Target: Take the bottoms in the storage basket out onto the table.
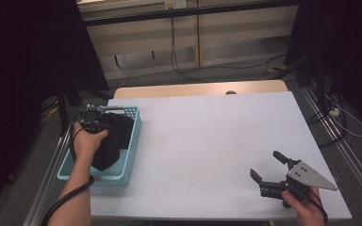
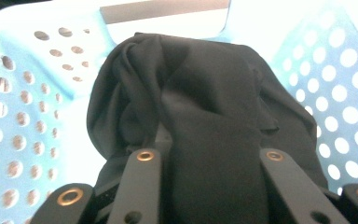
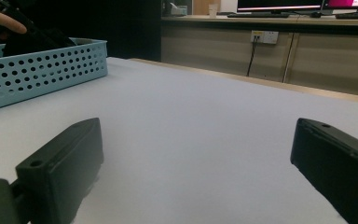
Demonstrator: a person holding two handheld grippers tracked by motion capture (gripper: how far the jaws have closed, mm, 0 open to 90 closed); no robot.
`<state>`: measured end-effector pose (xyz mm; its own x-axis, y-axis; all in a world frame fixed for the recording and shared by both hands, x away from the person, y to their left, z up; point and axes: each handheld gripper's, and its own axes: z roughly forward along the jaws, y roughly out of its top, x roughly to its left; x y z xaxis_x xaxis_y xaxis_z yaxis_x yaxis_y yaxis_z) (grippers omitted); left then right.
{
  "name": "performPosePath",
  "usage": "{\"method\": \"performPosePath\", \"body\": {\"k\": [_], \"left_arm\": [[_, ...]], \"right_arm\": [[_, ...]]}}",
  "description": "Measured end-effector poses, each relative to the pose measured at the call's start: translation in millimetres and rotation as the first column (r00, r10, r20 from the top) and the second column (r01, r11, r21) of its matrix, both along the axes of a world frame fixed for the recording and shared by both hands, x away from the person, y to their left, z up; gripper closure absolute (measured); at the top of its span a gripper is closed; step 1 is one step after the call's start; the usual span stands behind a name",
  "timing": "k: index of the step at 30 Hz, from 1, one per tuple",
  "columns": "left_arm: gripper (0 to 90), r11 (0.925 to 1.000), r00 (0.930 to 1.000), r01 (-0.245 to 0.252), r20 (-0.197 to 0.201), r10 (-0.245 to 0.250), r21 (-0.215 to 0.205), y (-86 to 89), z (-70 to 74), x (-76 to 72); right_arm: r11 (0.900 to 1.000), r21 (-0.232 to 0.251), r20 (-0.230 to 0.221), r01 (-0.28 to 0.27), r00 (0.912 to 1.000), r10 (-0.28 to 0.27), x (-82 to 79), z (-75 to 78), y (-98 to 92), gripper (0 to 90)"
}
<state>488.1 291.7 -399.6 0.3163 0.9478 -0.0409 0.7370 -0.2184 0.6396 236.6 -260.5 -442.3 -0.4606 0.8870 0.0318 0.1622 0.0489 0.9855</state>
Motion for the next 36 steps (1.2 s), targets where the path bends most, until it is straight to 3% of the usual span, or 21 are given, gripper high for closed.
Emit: {"method": "performPosePath", "body": {"k": [2, 5, 8, 10, 15, 17, 19, 22, 25, 33, 36], "left_arm": [[68.4, 0.9997, 0.9999, 0.011, 0.013, -0.011, -0.023, -3.1, -11.8, -0.1], [60.7, 0.998, 0.9979, 0.06, 0.021, -0.061, 0.016, -10.4, -26.0, 0.8], [33.4, 0.9972, 0.9973, 0.065, 0.036, -0.064, -0.036, -13.4, -30.8, 4.4], [25.1, 0.996, 0.9964, 0.079, 0.034, -0.078, -0.042, -15.6, -32.7, 5.7], [9.9, 0.9879, 0.9884, 0.152, -0.001, -0.152, 0.031, -20.2, -47.1, 6.0], [4.5, 0.9833, 0.9844, 0.172, 0.026, -0.174, 0.059, -22.7, -54.1, 3.7], [2.4, 0.9836, 0.9848, 0.17, 0.024, -0.172, 0.059, -23.9, -55.1, 3.5], [4.2, 0.9854, 0.9864, 0.161, 0.026, -0.162, 0.057, -23.3, -54.7, 3.3], [11.7, 0.9885, 0.989, 0.142, 0.033, -0.144, 0.051, -21.3, -54.0, 2.9], [38.5, 0.9921, 0.9939, 0.11, 0.001, -0.11, 0.06, -21.3, -47.6, 3.0], [54.9, 0.991, 0.9931, 0.117, -0.013, -0.116, 0.065, -23.2, -44.9, 3.5]], "right_arm": [[1.0, 0.0, -0.001, -0.001, 1.0, 0.001, 0.3, -0.1, 0.1, 1.5], [1.0, 0.004, 0.001, -0.001, 1.0, 0.001, 0.5, 0.0, 0.0, 1.5], [1.0, 0.005, 0.001, -0.002, 1.0, 0.002, 0.4, -0.1, -0.1, 1.5], [1.0, 0.005, 0.0, -0.003, 1.0, 0.003, 0.2, -0.1, 0.0, 1.5], [1.0, 0.005, 0.001, -0.003, 1.0, 0.003, -1.5, 0.1, -1.0, 1.5], [1.0, 0.004, 0.004, -0.003, 1.0, 0.003, -2.2, 0.3, -1.6, 1.5], [1.0, 0.003, 0.004, -0.002, 1.0, 0.002, -2.5, 0.3, -1.9, 1.5], [1.0, 0.002, 0.003, 0.0, 1.0, 0.0, -2.5, 0.2, -2.1, 1.5], [1.0, 0.002, 0.004, -0.001, 1.0, 0.001, -2.5, 0.2, -1.8, 1.5], [1.0, 0.003, 0.003, 0.001, 1.0, -0.001, -2.7, 0.0, -2.6, 1.5], [1.0, 0.002, 0.004, 0.001, 1.0, -0.001, -2.7, 0.2, -2.5, 1.5]]}}
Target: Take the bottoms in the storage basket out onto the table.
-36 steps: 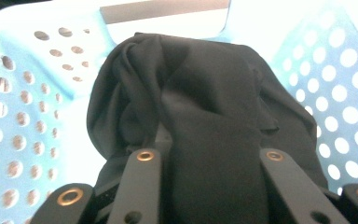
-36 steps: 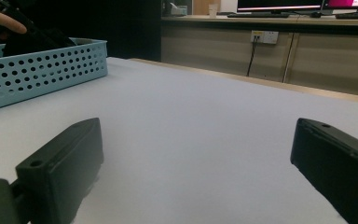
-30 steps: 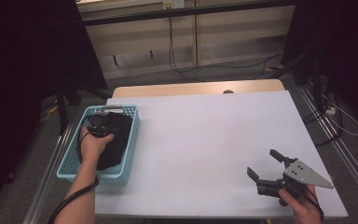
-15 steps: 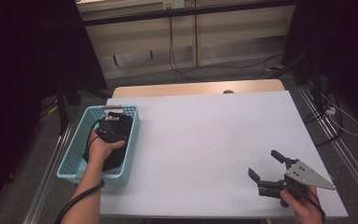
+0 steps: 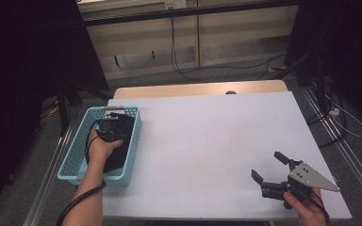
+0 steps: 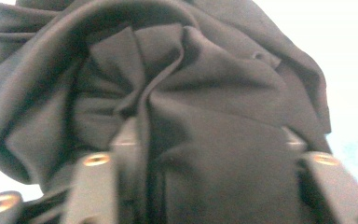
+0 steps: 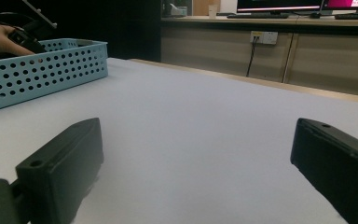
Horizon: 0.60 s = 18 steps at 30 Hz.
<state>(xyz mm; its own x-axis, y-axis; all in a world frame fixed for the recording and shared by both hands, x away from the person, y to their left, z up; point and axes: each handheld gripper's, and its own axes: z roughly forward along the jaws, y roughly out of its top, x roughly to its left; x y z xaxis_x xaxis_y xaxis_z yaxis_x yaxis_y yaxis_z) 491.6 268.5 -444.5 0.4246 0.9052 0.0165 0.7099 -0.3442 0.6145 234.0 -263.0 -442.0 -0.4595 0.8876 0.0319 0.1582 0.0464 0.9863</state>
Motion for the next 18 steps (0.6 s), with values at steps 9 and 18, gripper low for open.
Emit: {"method": "performPosePath", "body": {"k": [9, 18], "left_arm": [[70.6, 0.9986, 0.9971, -0.039, -0.067, 0.037, -0.034, 1.9, 6.9, 1.9], [73.1, 0.9903, 0.9964, -0.047, -0.075, 0.038, -0.13, 17.0, 44.2, 3.9]], "right_arm": [[1.0, -0.005, -0.003, 0.005, 1.0, -0.005, 0.0, -0.8, -0.8, 1.5], [1.0, 0.001, -0.006, 0.017, 0.9998, -0.017, 0.1, -1.0, -2.0, 1.3]]}}
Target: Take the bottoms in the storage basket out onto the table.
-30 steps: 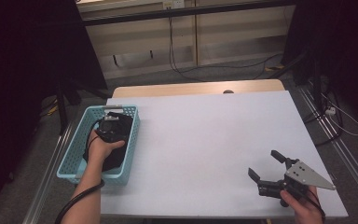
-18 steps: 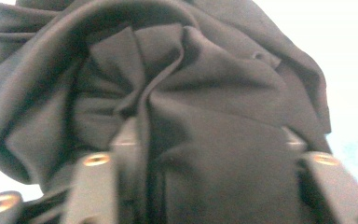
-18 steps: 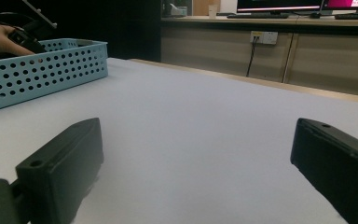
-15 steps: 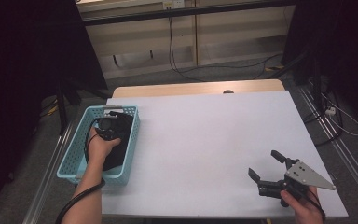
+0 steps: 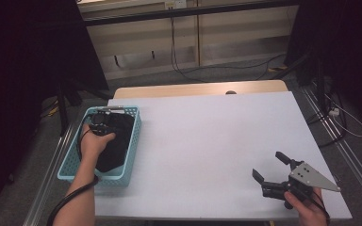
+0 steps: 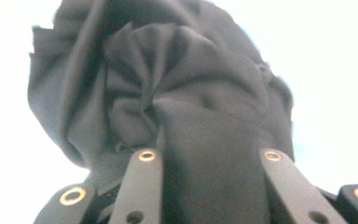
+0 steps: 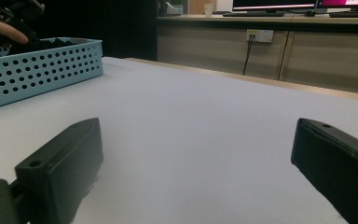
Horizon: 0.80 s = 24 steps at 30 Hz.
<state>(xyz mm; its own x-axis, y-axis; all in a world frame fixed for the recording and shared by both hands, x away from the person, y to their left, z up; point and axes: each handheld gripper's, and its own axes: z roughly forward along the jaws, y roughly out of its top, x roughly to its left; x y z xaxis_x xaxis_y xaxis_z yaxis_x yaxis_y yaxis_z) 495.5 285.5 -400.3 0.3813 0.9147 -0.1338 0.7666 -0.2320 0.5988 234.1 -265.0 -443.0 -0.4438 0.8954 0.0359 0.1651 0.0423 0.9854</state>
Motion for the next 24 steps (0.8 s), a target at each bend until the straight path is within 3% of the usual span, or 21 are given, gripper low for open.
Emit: {"method": "performPosePath", "body": {"k": [7, 12, 15, 20, 22, 24], "left_arm": [[73.2, 0.9958, 0.996, 0.023, 0.088, -0.016, -0.088, 14.9, 55.9, -1.6], [73.2, 0.9933, 0.9821, 0.063, 0.183, -0.044, -0.097, 8.7, 94.0, -4.1], [73.2, 0.9877, 0.9675, 0.1, 0.243, -0.068, -0.12, 0.6, 115.2, -6.9], [73.1, 0.9737, 0.9328, 0.2, 0.325, -0.155, -0.109, -23.9, 149.9, -11.5], [73.1, 0.9641, 0.9165, 0.237, 0.357, -0.18, -0.12, -37.6, 161.5, -14.4], [73.1, 0.95, 0.8968, 0.282, 0.389, -0.211, -0.134, -52.1, 171.2, -18.0]], "right_arm": [[1.0, -0.002, 0.004, -0.004, 1.0, 0.004, 0.0, 0.6, -0.2, 1.4], [1.0, 0.0, 0.005, -0.007, 1.0, 0.007, 0.6, 0.8, 1.0, 1.3], [1.0, 0.0, 0.005, -0.011, 0.9999, 0.011, 0.8, 0.7, 1.5, 1.4], [1.0, -0.002, 0.005, -0.011, 0.9999, 0.011, 1.4, 0.7, 1.9, 1.3], [1.0, -0.001, 0.004, -0.015, 0.9999, 0.015, 1.4, 0.9, 2.3, 1.4], [1.0, -0.003, 0.005, -0.017, 0.9998, 0.017, 1.5, 0.9, 2.7, 1.3]]}}
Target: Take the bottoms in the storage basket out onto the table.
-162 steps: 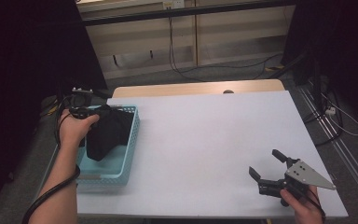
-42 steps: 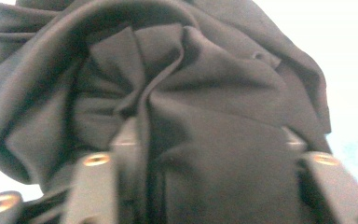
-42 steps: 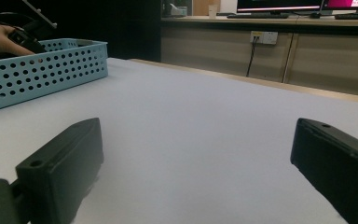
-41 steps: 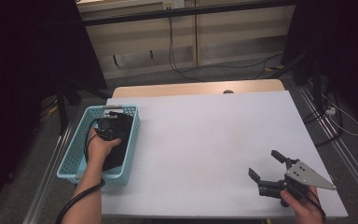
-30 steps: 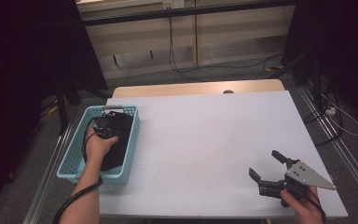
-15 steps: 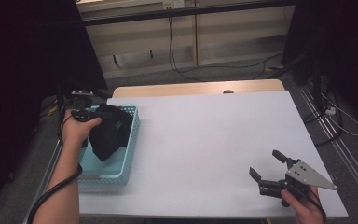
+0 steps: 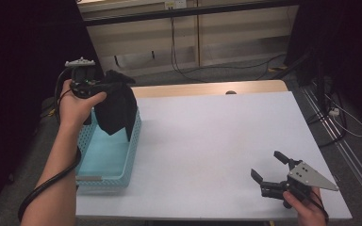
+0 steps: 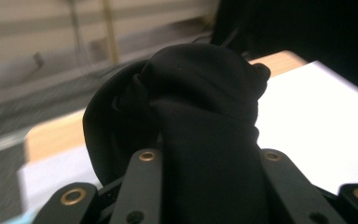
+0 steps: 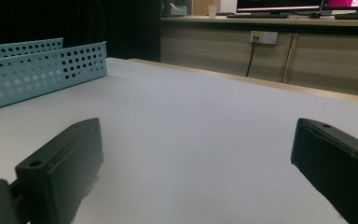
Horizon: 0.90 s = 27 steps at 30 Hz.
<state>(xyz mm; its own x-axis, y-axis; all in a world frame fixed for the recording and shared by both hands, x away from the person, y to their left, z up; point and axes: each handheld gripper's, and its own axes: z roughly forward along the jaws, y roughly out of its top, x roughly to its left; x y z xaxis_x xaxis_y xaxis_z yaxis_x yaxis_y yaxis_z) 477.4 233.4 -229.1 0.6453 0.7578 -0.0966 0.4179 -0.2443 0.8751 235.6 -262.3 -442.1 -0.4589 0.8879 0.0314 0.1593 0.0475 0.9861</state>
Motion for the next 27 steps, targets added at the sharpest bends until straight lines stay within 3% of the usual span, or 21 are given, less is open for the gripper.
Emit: {"method": "performPosePath", "body": {"k": [3, 9, 15, 17, 19, 20, 21, 23, 24, 27], "left_arm": [[73.1, 0.9971, 0.9969, 0.072, 0.033, -0.072, -0.024, -23.0, 9.9, -6.9], [72.9, 0.9794, 0.9784, 0.199, 0.065, -0.196, -0.035, -64.0, 13.2, -20.2], [72.4, 0.9601, 0.9612, 0.275, 0.028, -0.274, -0.047, -90.5, -11.1, -23.4], [71.9, 0.9498, 0.9511, 0.309, 0.024, -0.308, -0.05, -99.6, -21.9, -24.1], [69.1, 0.9333, 0.9373, 0.347, 0.002, -0.349, -0.091, -108.6, -34.8, -23.7], [65.0, 0.9334, 0.9376, 0.346, -0.005, -0.348, -0.097, -112.6, -41.1, -23.1], [57.0, 0.9414, 0.9444, 0.327, -0.007, -0.329, -0.082, -116.6, -46.5, -23.1], [36.4, 0.9469, 0.9478, 0.319, 0.013, -0.318, -0.043, -121.9, -57.8, -21.5], [30.5, 0.9508, 0.9521, 0.306, 0.013, -0.306, -0.049, -122.8, -62.9, -21.0], [22.4, 0.9593, 0.9614, 0.275, 0.006, -0.275, -0.065, -122.1, -75.3, -19.7]], "right_arm": [[1.0, 0.0, 0.0, -0.001, 1.0, 0.001, 0.1, -0.2, -0.1, 1.4], [1.0, 0.003, -0.001, 0.001, 1.0, -0.001, 0.1, -0.3, -0.2, 1.4], [1.0, 0.002, -0.002, -0.001, 1.0, 0.001, 0.0, -0.3, 0.1, 1.4], [1.0, 0.0, -0.004, -0.001, 1.0, 0.001, 0.1, -0.6, 0.3, 1.4], [1.0, -0.001, -0.004, -0.003, 1.0, 0.003, 0.5, -0.7, 0.6, 1.4], [1.0, -0.002, -0.006, -0.004, 1.0, 0.004, 0.7, -0.8, 0.8, 1.4], [1.0, -0.006, -0.006, -0.006, 1.0, 0.006, 1.1, -1.0, 1.0, 1.3], [1.0, -0.018, -0.015, -0.011, 0.9998, 0.011, 1.7, -1.3, 2.0, 1.3], [1.0, -0.026, -0.014, -0.01, 0.9999, 0.009, 2.1, -1.4, 2.6, 1.3], [0.999, -0.032, -0.016, -0.016, 0.9998, 0.016, 3.4, -1.3, 3.9, 1.3]]}}
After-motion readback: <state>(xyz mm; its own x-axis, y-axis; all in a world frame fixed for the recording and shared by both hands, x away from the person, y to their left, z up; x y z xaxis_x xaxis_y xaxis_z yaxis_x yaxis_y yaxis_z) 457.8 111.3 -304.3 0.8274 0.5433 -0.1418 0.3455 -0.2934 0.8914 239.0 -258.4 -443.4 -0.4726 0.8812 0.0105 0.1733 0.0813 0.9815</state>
